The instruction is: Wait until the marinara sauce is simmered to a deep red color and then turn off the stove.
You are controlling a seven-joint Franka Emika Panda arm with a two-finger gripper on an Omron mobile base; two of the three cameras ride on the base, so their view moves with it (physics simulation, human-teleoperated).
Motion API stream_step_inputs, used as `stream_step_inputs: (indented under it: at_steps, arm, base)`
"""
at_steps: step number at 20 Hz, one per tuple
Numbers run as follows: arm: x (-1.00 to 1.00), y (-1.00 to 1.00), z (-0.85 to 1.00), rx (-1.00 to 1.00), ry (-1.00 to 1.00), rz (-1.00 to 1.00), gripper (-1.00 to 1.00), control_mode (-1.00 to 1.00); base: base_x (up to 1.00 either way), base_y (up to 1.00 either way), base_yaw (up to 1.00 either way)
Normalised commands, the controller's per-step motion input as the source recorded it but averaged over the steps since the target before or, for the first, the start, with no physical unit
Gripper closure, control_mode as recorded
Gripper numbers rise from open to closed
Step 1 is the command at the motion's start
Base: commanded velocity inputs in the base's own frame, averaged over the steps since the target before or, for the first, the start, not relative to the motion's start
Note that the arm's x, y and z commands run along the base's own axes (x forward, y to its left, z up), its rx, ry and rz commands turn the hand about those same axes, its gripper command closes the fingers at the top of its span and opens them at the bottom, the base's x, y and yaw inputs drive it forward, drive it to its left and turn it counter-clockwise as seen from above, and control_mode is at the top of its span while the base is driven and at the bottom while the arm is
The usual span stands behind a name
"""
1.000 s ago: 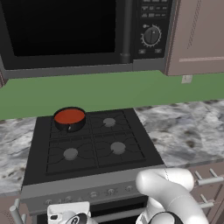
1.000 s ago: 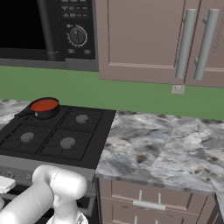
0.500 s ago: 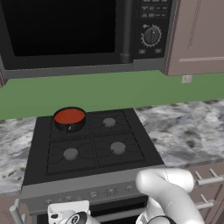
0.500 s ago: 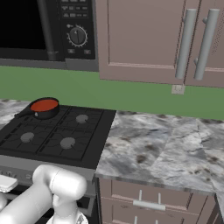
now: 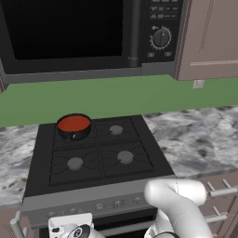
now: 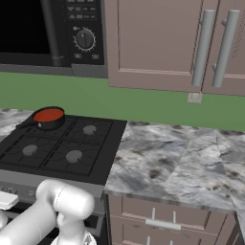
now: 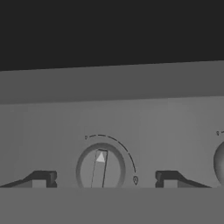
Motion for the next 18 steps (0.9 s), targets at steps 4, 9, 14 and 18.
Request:
stream_step_inputs:
  at_steps: [4,9,14,18]
  arm:
    - [0.02,0.05,-0.09,0.0,0.0,0.01,-1.0,-1.0]
    - [0.0,0.0,-0.08,0.0,0.0,0.02,-1.0,-1.0]
    - [0.01,0.0,-0.01,0.0,0.0,0.02,-1.0,-1.0]
    - [0.05,0.0,0.0,0.0,0.0,0.02,-1.0,-1.0]
  base:
    - [0.0,0.0,0.0]
    - [0.0,0.0,0.0]
    - [0.0,0.0,0.0]
    - [0.0,0.0,0.0]
